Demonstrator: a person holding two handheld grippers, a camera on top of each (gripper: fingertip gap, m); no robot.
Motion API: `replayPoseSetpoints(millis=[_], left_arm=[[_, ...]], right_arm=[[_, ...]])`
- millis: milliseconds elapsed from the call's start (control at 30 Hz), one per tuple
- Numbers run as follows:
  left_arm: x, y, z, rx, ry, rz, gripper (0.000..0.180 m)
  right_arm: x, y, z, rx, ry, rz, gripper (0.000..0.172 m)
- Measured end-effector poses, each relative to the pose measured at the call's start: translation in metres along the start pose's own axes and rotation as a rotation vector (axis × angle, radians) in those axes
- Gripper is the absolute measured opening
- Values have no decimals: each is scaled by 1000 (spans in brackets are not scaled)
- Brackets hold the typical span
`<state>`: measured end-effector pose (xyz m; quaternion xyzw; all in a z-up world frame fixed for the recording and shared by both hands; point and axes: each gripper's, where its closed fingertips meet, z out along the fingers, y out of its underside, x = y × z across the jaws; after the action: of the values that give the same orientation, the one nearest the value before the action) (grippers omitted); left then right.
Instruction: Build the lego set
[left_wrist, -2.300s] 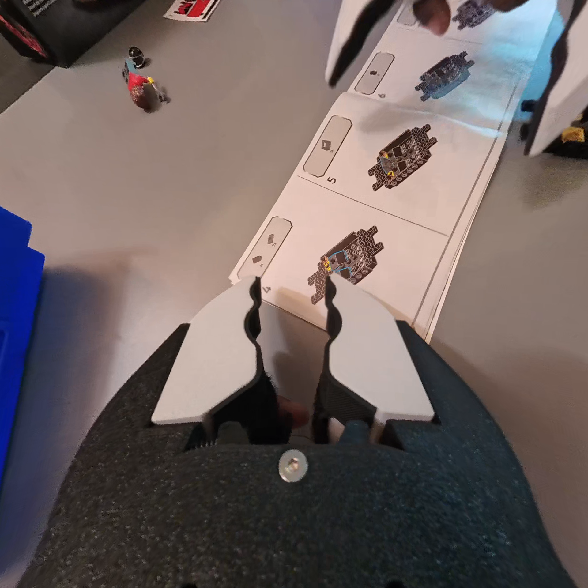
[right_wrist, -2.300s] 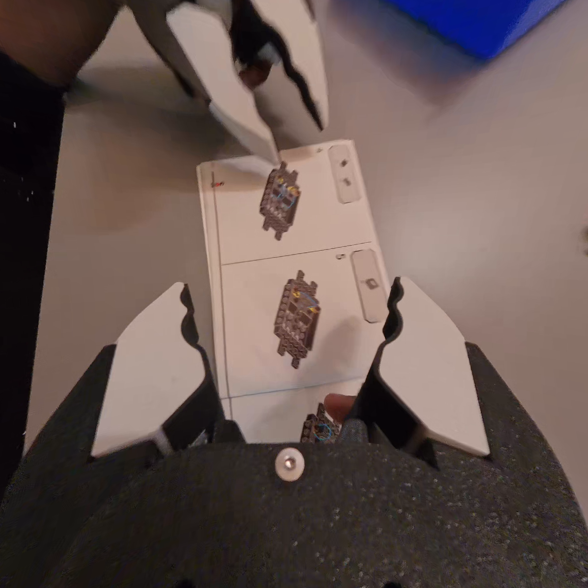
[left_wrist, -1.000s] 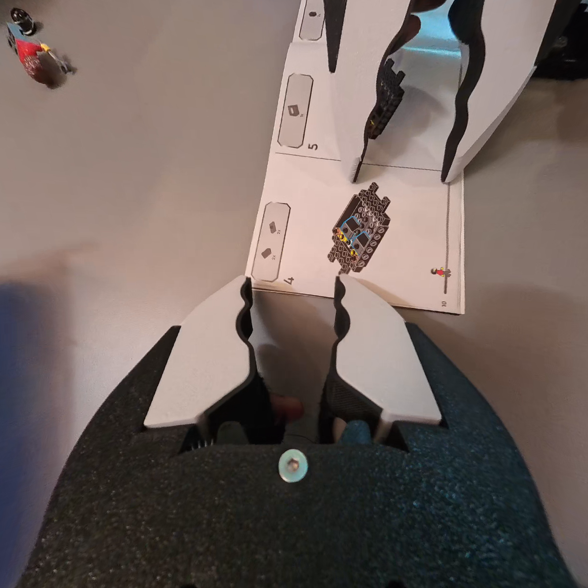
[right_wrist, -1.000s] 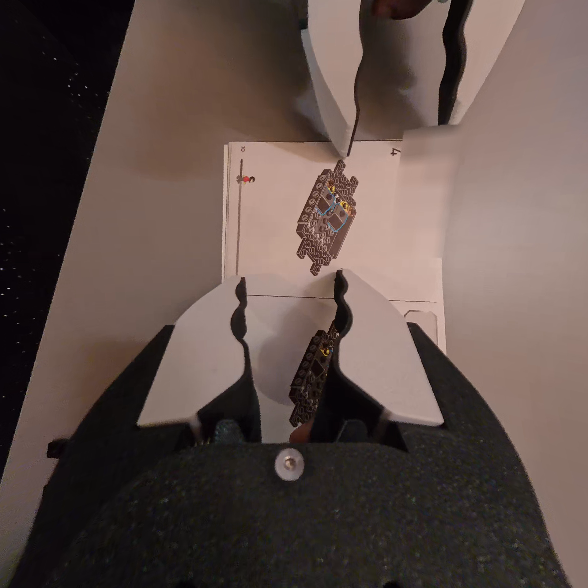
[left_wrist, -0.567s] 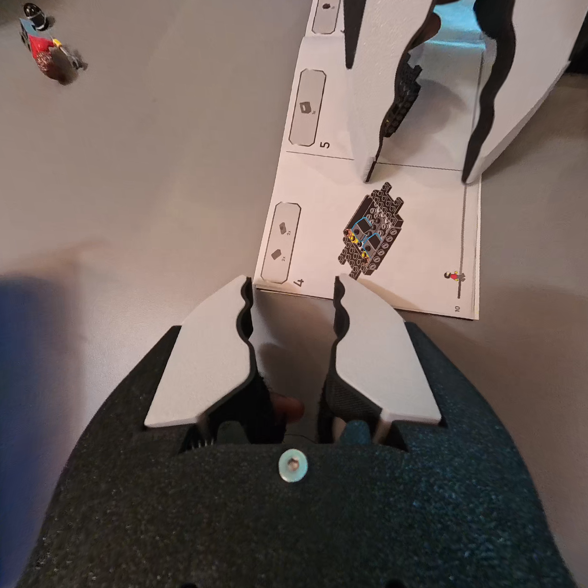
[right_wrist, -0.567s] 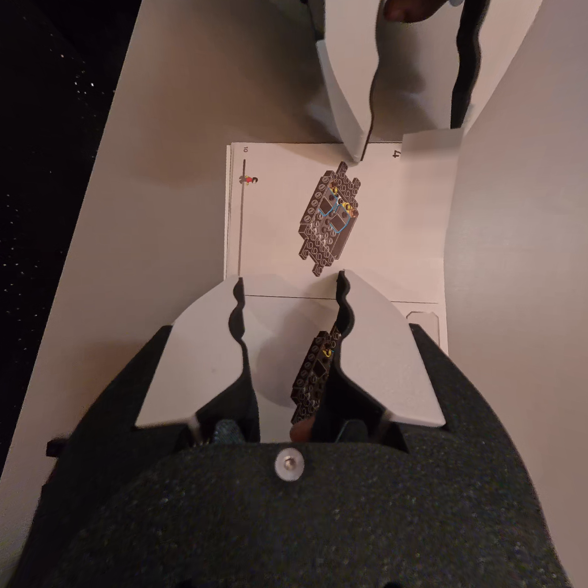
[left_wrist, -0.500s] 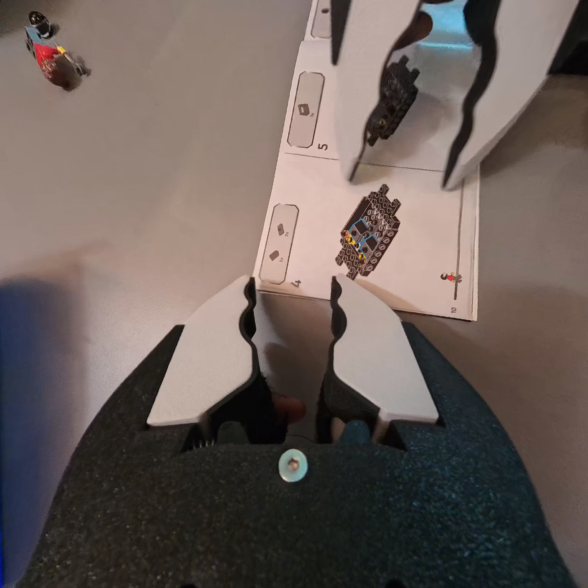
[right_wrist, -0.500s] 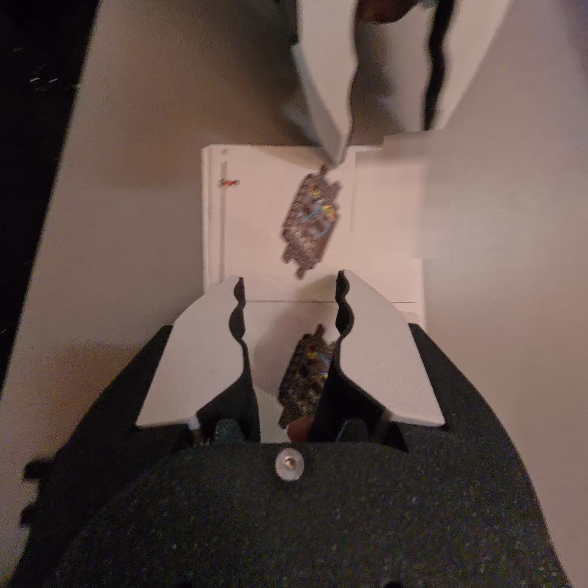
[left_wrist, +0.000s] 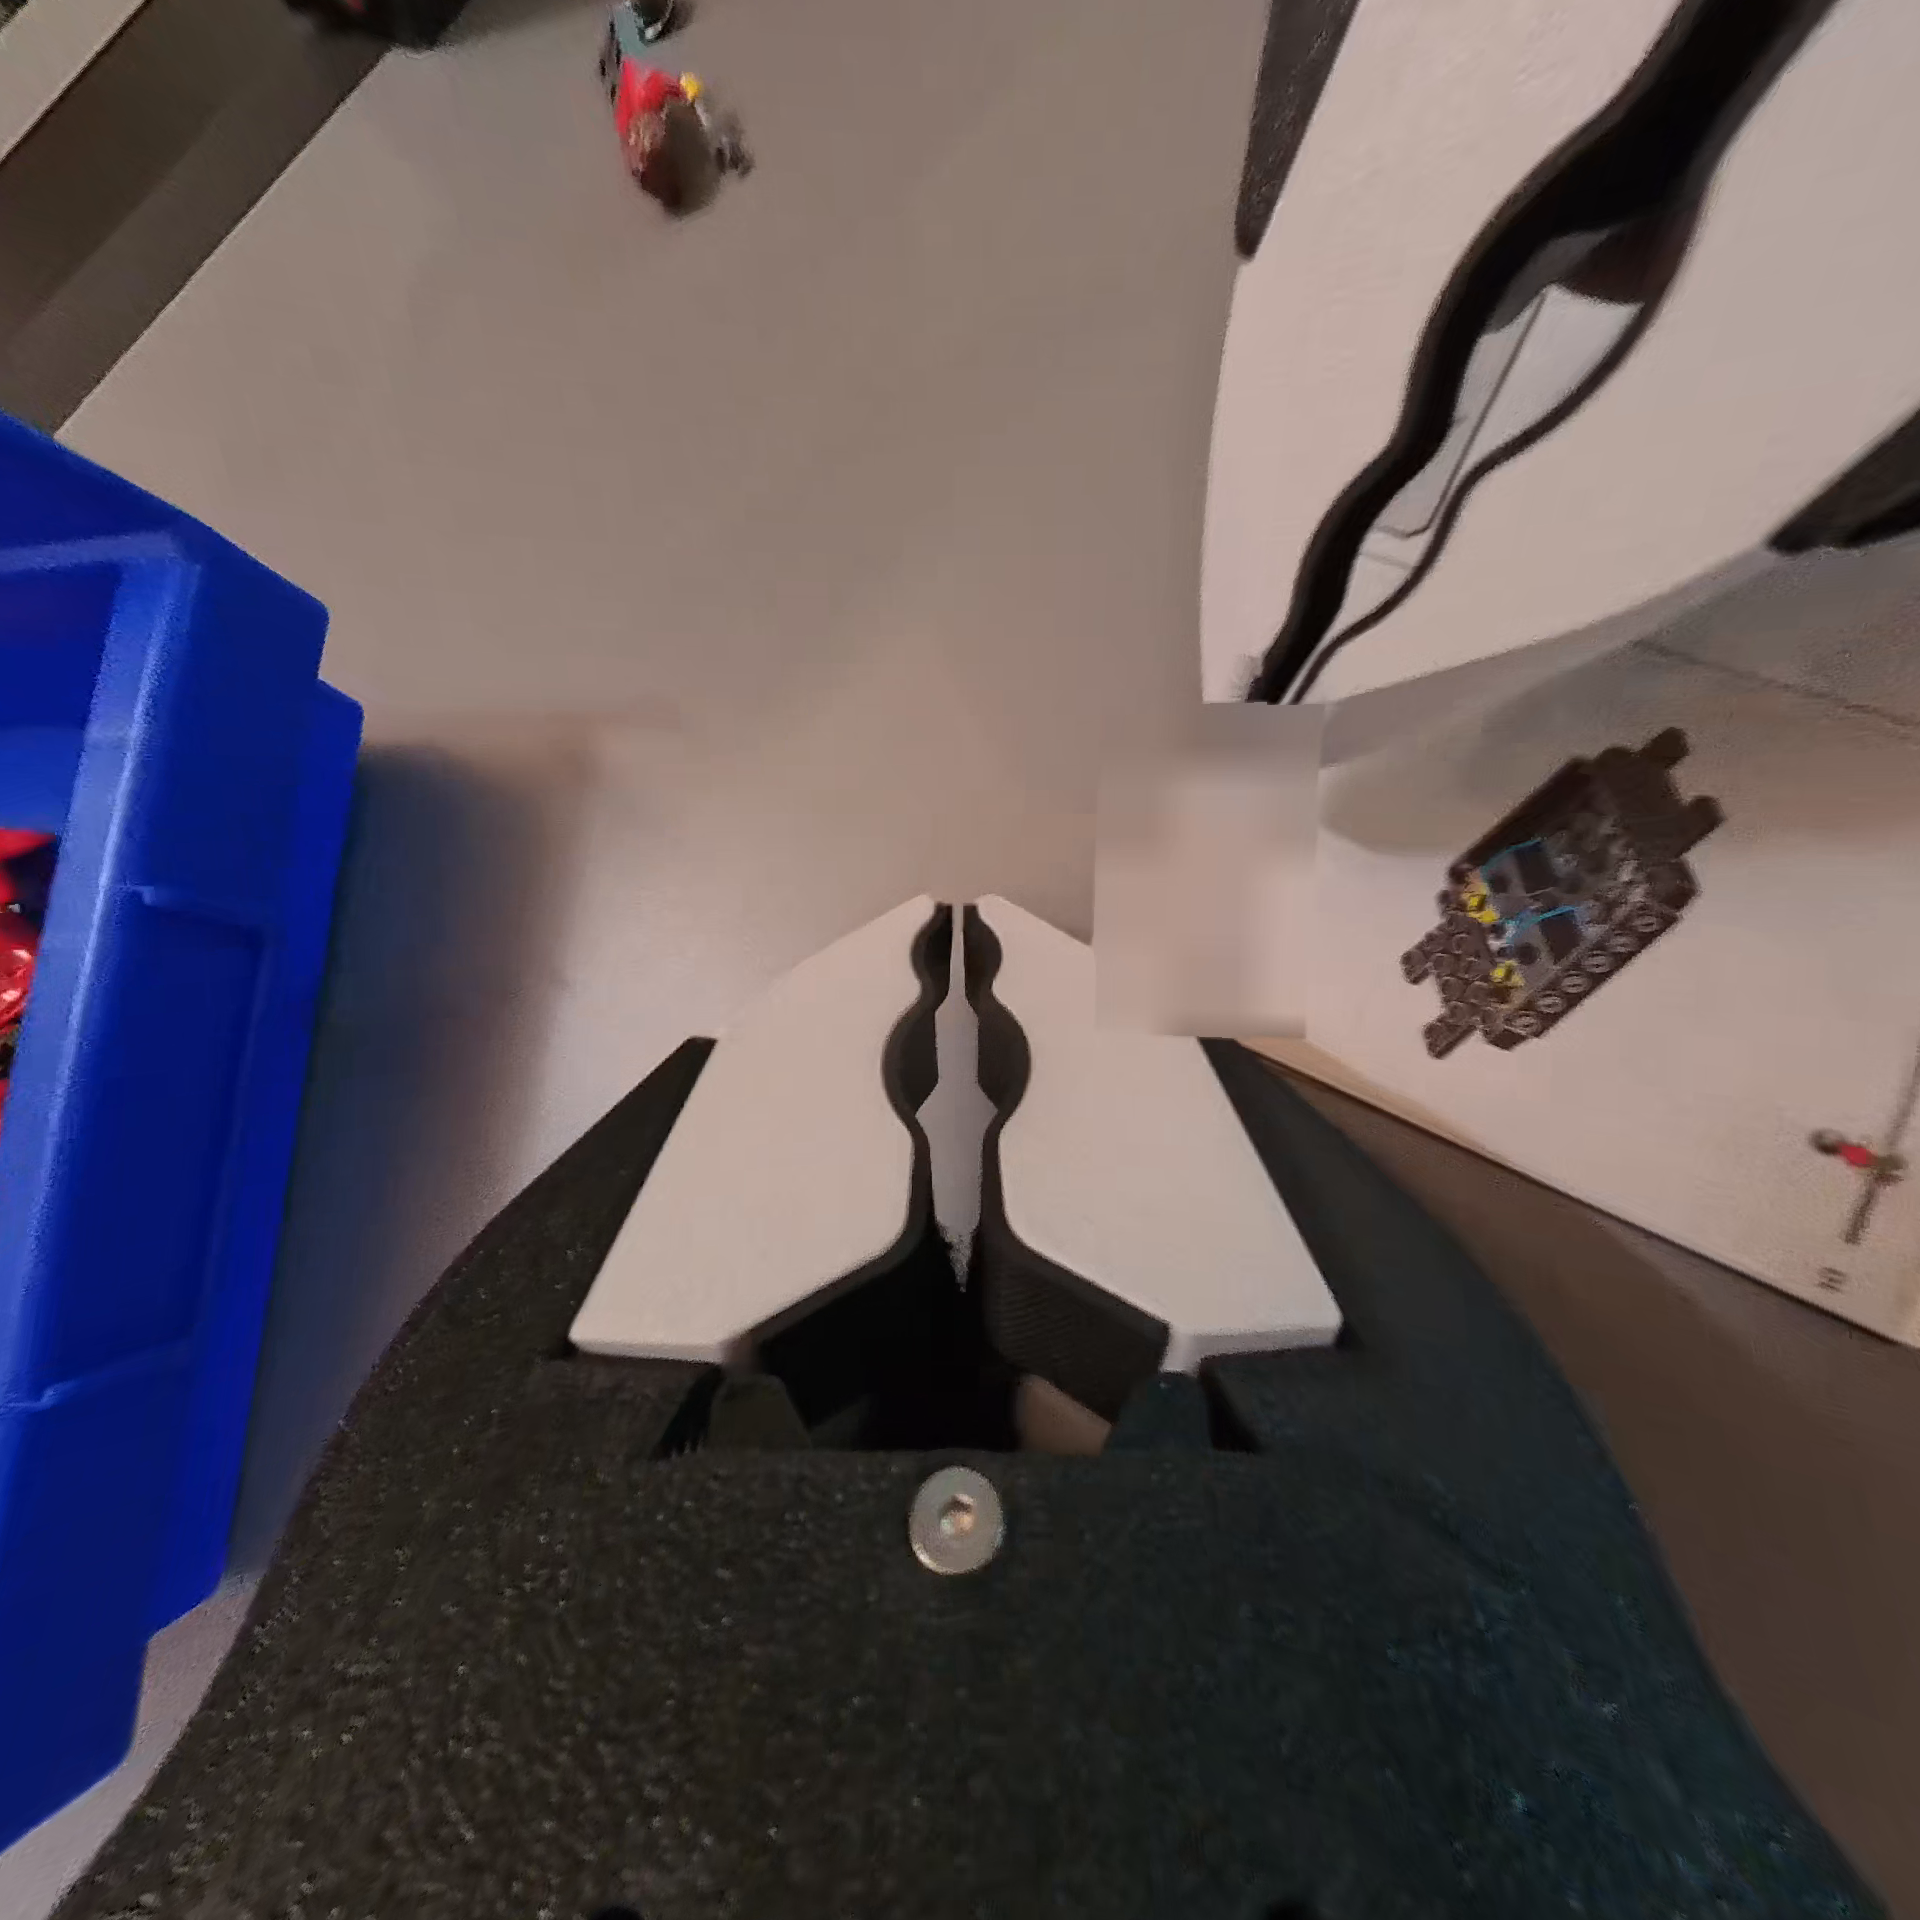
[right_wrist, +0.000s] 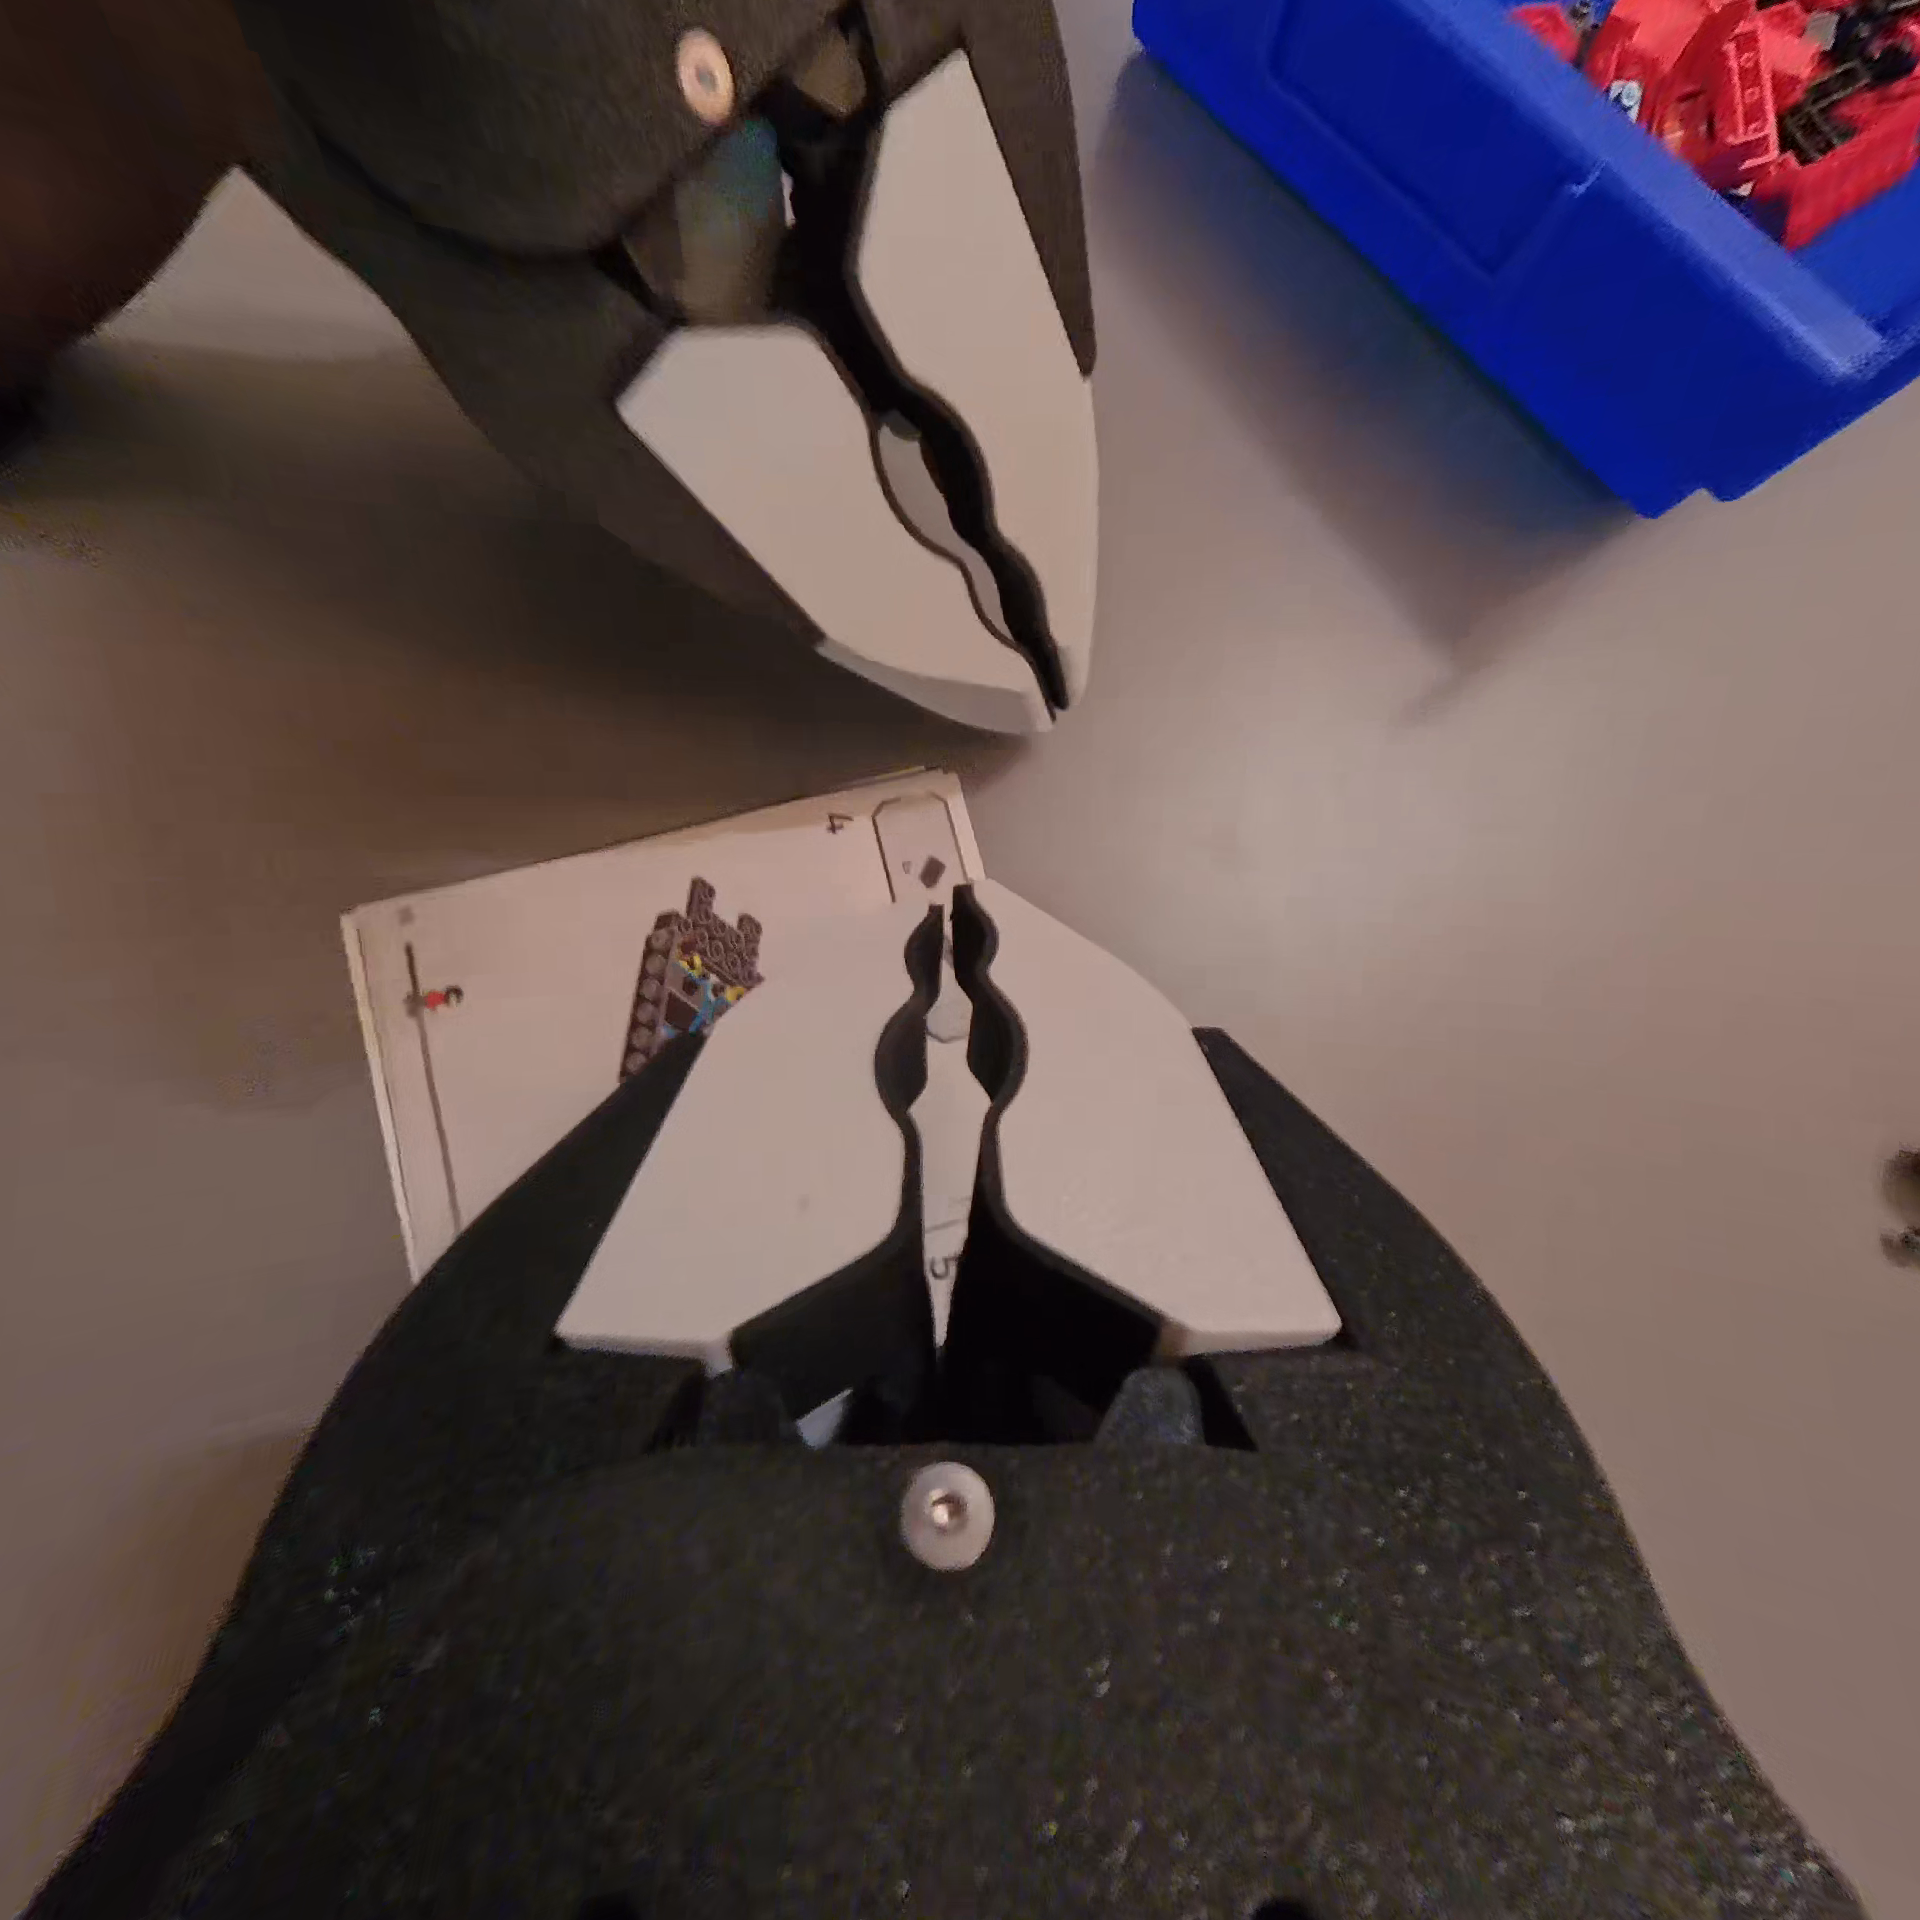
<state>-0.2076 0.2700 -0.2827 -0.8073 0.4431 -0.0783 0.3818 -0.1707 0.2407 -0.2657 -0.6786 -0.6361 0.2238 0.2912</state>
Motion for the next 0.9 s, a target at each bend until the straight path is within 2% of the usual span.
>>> replayPoseSetpoints(millis=[167, 500, 900], left_arm=[[1, 4, 8, -25, 35, 5, 1], [-3, 2, 5, -20, 15, 11, 1], [-4, -1, 4, -2, 18, -17, 9]], right_arm=[[1, -3, 6, -8, 33, 33, 2], [-3, 1, 5, -28, 60, 59, 4], [3, 12, -21, -2, 142, 112, 4]])
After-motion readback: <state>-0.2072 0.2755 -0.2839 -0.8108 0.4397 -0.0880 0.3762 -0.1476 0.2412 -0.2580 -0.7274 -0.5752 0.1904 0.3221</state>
